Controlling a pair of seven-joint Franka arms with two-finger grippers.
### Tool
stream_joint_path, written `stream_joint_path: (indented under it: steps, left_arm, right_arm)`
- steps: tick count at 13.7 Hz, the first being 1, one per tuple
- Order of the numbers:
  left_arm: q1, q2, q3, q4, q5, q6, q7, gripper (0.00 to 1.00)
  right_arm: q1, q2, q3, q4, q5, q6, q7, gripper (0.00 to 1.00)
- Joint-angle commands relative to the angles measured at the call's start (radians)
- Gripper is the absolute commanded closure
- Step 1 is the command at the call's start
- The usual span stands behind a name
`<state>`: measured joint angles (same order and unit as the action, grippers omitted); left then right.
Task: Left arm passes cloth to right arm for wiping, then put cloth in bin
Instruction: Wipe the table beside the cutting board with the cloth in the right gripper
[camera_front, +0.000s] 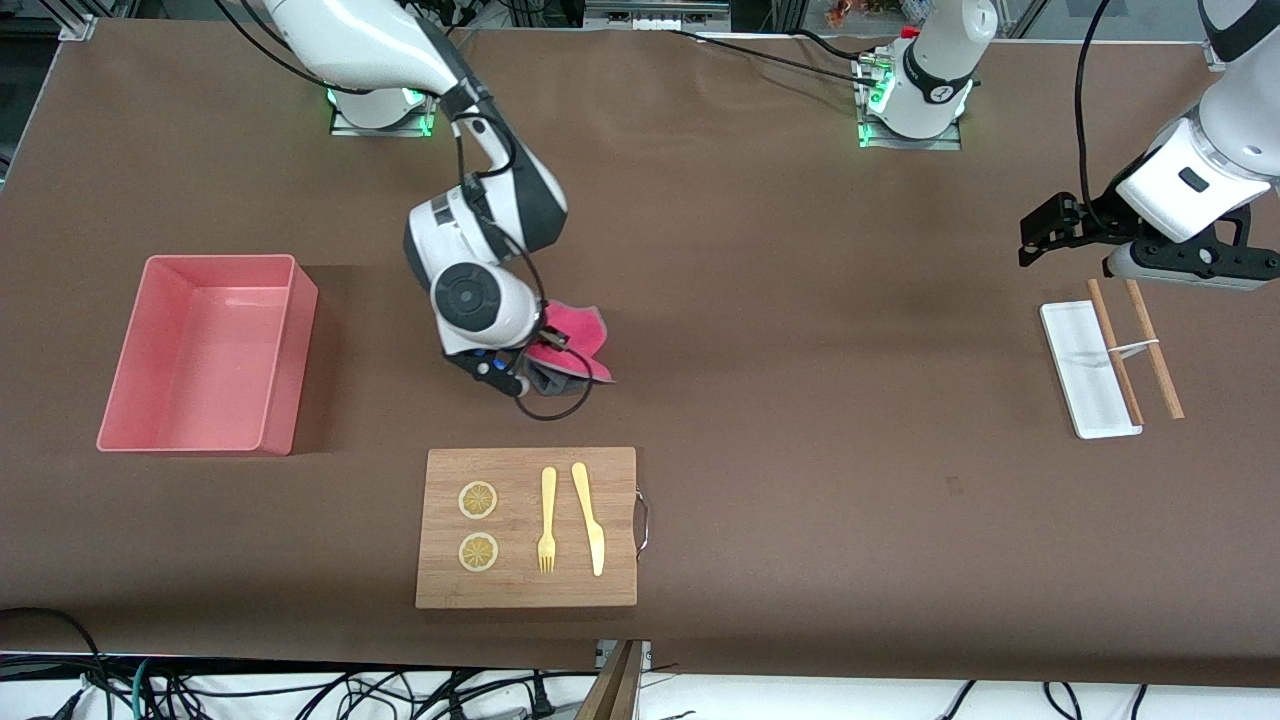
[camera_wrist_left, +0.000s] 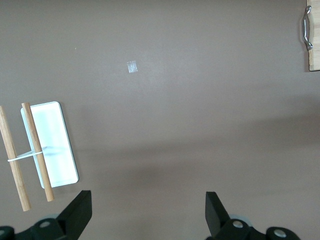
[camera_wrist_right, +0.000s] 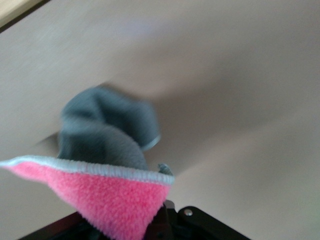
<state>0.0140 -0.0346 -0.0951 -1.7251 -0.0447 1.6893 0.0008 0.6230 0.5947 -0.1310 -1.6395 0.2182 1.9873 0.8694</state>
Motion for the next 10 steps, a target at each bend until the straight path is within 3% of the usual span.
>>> stream_joint_path:
  steps: [1, 7, 10]
  left_arm:
    - [0.004, 0.009, -0.003, 0.024, 0.003, -0.014, 0.005, 0.0]
    - [0.004, 0.009, -0.003, 0.024, 0.003, -0.014, 0.005, 0.0]
    - [0.004, 0.009, -0.003, 0.024, 0.003, -0.014, 0.005, 0.0]
  right_arm:
    - [0.001, -0.043, -0.103, -0.088, 0.001, -0.005, -0.184, 1.0]
    - [-0.011, -0.049, -0.346, -0.137, 0.006, -0.005, -0.689, 1.0]
    - [-0.089, -0.05, -0.361, -0.129, 0.006, -0.007, -0.87, 1.0]
